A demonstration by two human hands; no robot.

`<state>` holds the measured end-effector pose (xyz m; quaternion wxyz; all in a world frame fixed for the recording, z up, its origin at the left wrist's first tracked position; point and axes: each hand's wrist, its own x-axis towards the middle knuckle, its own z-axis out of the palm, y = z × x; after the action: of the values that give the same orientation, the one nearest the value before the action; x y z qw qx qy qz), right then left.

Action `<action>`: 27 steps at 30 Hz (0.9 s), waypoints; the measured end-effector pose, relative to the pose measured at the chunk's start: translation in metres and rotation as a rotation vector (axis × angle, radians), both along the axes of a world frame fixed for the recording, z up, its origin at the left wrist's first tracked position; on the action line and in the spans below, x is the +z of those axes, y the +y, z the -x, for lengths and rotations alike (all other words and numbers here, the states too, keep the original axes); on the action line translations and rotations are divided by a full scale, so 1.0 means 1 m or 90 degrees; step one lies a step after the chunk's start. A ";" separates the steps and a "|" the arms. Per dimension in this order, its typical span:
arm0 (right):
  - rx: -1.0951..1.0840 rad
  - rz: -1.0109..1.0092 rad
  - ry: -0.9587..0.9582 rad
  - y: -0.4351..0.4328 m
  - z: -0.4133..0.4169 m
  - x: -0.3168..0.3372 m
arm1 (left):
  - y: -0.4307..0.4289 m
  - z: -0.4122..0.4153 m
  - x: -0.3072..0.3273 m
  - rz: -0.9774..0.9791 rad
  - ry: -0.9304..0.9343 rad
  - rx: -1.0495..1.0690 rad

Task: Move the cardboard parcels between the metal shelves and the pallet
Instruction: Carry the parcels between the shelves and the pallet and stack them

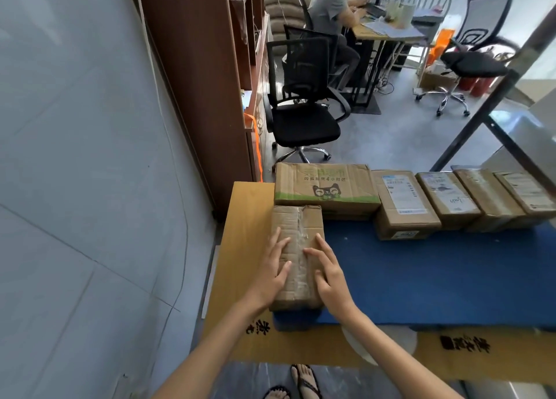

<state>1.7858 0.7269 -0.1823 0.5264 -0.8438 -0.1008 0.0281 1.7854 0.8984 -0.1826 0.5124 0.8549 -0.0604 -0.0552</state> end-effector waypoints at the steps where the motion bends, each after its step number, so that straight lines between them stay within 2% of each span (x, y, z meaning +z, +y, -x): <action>1: 0.001 0.006 -0.004 0.000 0.000 0.000 | 0.000 0.000 0.000 -0.004 0.000 -0.005; 8: -0.059 0.067 -0.032 -0.005 -0.001 0.020 | 0.008 -0.002 0.015 -0.106 0.004 -0.059; 11: -0.112 0.089 -0.067 -0.017 0.003 0.035 | 0.010 -0.011 0.036 -0.117 -0.044 -0.046; 14: -0.210 0.102 -0.096 -0.037 0.010 0.049 | -0.002 -0.028 0.068 -0.166 -0.146 -0.073; 17: -0.323 0.126 -0.111 -0.066 0.035 0.061 | -0.039 -0.038 0.095 -0.204 -0.224 -0.159; 21: -0.487 0.158 -0.083 -0.120 0.100 0.075 | -0.124 -0.023 0.116 -0.177 -0.277 -0.319; 27: -0.774 0.243 -0.027 -0.198 0.259 0.104 | -0.276 0.074 0.145 -0.146 -0.415 -0.656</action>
<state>1.5267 0.5284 -0.0782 0.2870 -0.8296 0.3922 -0.2749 1.7111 0.6224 -0.0377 0.2798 0.7385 -0.6123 -0.0380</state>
